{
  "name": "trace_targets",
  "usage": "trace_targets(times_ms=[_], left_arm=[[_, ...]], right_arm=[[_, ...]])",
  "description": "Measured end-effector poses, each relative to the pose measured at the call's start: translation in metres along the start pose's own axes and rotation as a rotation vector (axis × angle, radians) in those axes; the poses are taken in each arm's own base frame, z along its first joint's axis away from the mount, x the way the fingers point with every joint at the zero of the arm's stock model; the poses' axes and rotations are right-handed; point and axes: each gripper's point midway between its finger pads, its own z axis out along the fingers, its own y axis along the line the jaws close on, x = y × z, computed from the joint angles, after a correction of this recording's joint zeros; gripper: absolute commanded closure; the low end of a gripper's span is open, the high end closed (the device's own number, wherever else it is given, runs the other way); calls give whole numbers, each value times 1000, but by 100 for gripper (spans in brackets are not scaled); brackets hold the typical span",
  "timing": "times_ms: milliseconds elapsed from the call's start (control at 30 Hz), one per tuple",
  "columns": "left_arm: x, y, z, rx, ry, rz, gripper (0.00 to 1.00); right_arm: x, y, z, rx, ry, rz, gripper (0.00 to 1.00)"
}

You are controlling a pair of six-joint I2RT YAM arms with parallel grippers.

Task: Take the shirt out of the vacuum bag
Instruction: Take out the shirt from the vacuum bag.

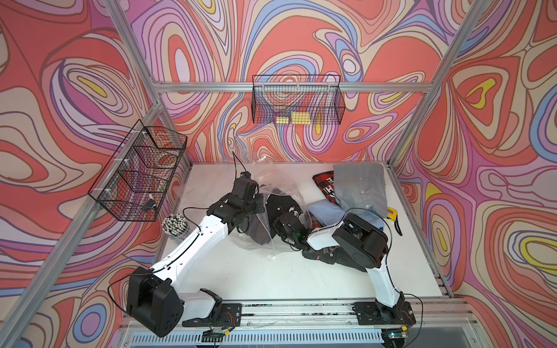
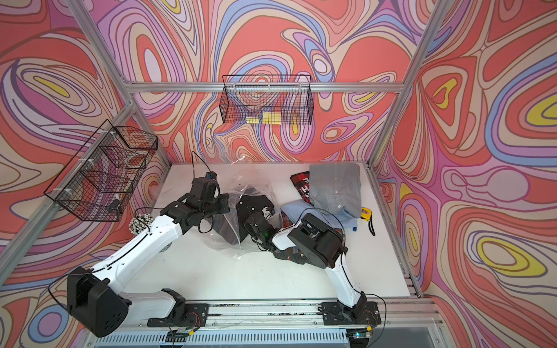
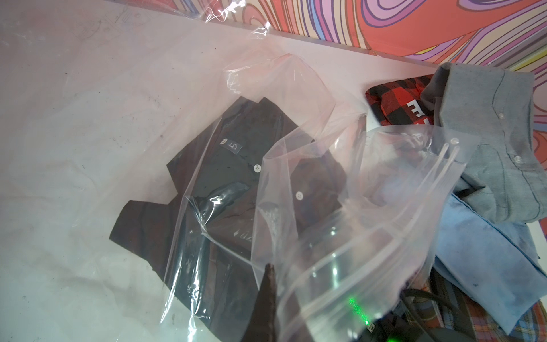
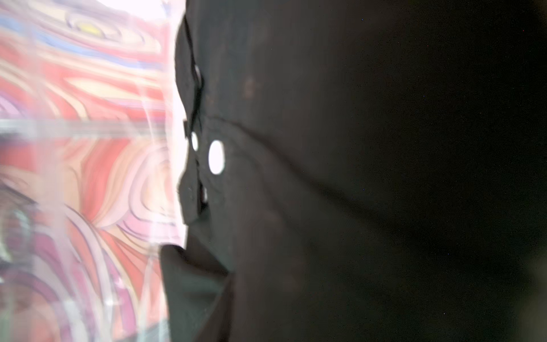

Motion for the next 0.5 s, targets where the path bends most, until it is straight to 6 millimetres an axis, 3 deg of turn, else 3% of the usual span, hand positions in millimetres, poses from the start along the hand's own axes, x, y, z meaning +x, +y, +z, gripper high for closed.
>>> trace_targets(times_ms=[133, 233, 500], left_arm=[[0, 0, 0, 0, 0, 0, 100], [0, 0, 0, 0, 0, 0, 100], [0, 0, 0, -1, -1, 0, 100]], right_arm=[[-4, 1, -3, 30, -2, -54, 100], [-9, 18, -16, 30, -6, -106, 100], [-27, 107, -75, -119, -33, -198, 100]])
